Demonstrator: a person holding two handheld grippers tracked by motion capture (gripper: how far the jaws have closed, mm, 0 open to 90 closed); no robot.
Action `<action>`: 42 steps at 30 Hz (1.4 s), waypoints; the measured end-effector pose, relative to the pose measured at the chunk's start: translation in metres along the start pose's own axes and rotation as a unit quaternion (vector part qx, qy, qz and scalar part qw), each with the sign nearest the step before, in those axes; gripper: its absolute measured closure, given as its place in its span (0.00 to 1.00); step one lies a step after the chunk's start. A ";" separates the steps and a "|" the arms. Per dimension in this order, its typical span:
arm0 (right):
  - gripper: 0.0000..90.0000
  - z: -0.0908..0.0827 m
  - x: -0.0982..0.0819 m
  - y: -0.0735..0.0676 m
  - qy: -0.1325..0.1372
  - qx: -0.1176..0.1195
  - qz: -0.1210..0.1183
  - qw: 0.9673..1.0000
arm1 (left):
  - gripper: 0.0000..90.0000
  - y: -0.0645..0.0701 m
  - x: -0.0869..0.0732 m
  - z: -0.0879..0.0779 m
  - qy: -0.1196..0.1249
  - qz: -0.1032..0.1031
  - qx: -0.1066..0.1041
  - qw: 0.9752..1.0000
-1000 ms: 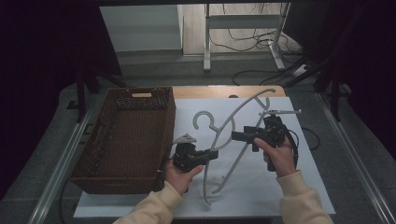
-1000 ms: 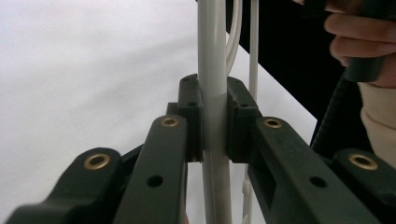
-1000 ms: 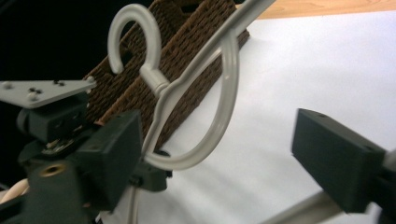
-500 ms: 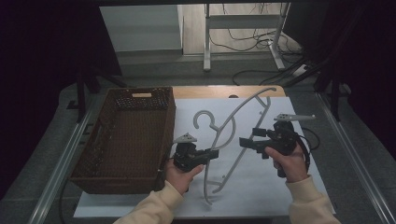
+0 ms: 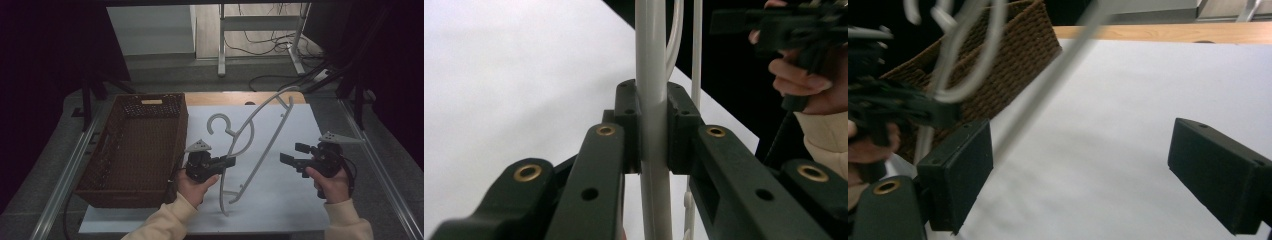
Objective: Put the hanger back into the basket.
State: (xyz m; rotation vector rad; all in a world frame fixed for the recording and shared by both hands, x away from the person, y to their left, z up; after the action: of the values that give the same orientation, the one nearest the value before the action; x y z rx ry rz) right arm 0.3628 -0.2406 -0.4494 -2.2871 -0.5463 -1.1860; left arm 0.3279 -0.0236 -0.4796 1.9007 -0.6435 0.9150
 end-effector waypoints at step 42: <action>0.13 0.022 -0.038 0.021 -0.057 -0.047 -0.039 0.996 | 0.89 -0.010 0.062 -0.154 0.043 0.056 0.058 0.996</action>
State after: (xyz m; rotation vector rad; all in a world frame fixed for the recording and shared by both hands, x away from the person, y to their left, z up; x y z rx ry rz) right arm 0.3682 -0.2484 -0.4972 -2.4465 -0.6388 -1.1439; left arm 0.3203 0.1133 -0.3852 1.9318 -0.6619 1.1210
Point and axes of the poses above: each handheld gripper's, and its own axes: z roughly forward along the jaws, x roughly out of its top, y roughly to its right, the point moved 9 cm from there along z, roughly forward along the jaws, and after that the axes turned 8 degrees about -x, right-handed, at the moved point
